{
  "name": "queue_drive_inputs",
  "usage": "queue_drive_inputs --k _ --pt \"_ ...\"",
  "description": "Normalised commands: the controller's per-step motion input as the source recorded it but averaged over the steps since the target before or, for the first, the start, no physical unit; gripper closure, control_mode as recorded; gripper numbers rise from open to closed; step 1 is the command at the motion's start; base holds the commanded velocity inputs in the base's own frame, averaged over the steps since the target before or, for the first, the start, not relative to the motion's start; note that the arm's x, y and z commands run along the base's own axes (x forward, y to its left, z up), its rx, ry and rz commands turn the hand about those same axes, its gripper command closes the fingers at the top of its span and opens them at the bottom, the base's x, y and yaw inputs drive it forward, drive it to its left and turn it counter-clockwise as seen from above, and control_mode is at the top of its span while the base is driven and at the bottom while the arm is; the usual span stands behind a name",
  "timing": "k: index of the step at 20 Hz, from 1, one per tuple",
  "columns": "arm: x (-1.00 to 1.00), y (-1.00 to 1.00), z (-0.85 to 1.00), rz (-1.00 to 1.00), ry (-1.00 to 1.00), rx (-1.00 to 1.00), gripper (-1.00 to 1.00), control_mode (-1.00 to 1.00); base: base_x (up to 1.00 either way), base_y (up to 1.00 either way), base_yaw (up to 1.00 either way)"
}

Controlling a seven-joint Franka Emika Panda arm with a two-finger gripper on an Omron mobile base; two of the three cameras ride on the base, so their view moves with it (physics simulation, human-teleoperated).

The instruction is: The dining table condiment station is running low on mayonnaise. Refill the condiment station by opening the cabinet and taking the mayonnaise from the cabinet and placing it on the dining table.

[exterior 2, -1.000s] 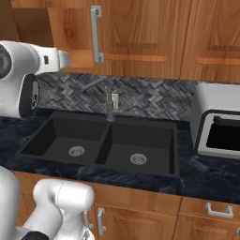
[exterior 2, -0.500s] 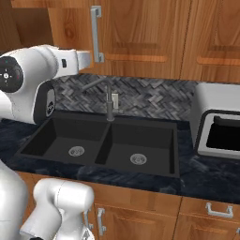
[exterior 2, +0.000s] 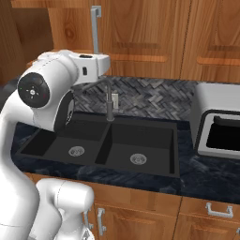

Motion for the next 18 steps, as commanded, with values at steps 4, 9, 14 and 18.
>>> queue_drive_inputs --k 4,9,14,18 --pt "0.29 0.04 0.06 0.0 0.0 0.0 -1.0 -1.0 0.0 0.0 0.0" --pt "0.67 0.37 0.03 0.0 0.0 0.0 -1.0 -1.0 0.0 0.0 0.0" --pt "0.7 0.2 0.13 0.0 0.0 0.0 -1.0 -1.0 0.0 0.0 0.0" --pt "0.56 0.0 0.15 0.0 0.0 0.0 -1.0 -1.0 0.0 0.0 0.0"
